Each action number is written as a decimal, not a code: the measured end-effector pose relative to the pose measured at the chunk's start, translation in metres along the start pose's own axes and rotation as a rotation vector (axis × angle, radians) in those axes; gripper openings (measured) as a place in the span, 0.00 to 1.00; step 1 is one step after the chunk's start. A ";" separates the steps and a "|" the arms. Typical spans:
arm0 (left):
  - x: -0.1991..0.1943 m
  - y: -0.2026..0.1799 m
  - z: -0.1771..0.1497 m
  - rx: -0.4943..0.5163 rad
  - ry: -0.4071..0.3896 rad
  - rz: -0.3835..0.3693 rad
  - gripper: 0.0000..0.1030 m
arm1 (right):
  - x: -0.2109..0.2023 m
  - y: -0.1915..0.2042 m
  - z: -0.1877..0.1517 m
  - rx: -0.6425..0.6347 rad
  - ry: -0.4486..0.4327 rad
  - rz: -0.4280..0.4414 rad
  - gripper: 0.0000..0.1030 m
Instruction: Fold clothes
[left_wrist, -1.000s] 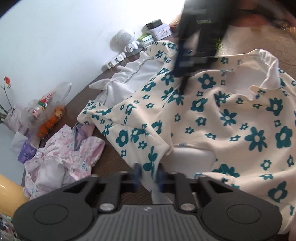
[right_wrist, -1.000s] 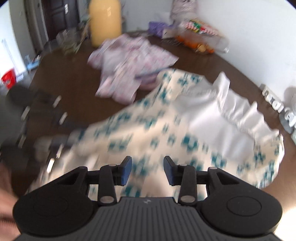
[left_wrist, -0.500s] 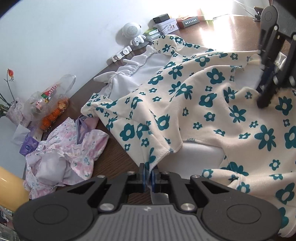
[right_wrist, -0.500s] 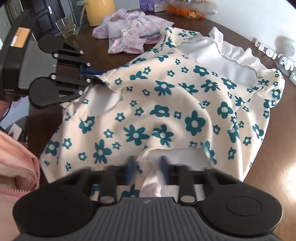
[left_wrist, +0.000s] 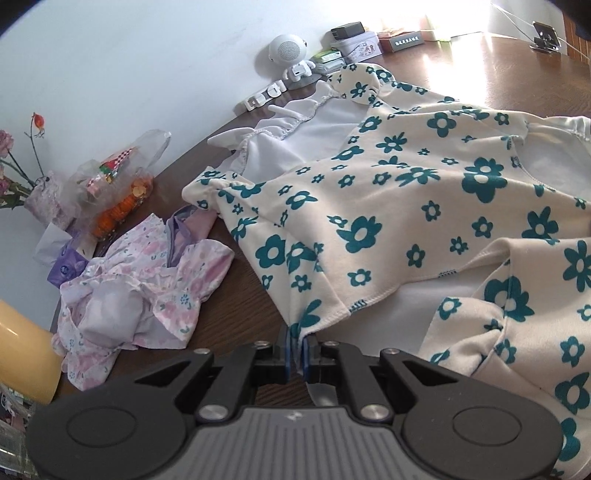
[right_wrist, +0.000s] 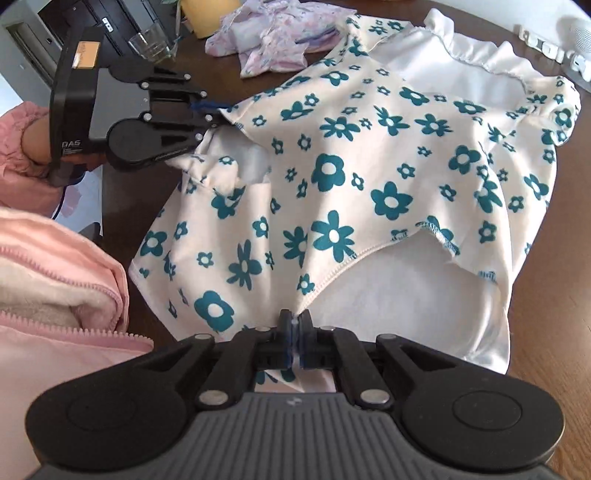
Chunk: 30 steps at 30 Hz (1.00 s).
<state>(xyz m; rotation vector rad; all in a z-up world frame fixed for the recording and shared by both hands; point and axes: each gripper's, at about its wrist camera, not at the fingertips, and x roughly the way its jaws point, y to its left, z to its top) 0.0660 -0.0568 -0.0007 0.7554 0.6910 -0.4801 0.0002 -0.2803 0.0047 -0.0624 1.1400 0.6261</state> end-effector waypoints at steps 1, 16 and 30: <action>-0.003 0.002 0.000 -0.007 -0.004 -0.006 0.12 | -0.003 -0.001 0.000 0.010 -0.018 -0.002 0.05; -0.047 -0.018 0.020 0.077 -0.092 -0.433 0.36 | -0.021 0.013 -0.012 -0.075 -0.091 -0.152 0.32; -0.026 -0.026 0.020 0.138 0.055 -0.546 0.05 | -0.010 0.014 -0.019 -0.085 -0.107 -0.114 0.38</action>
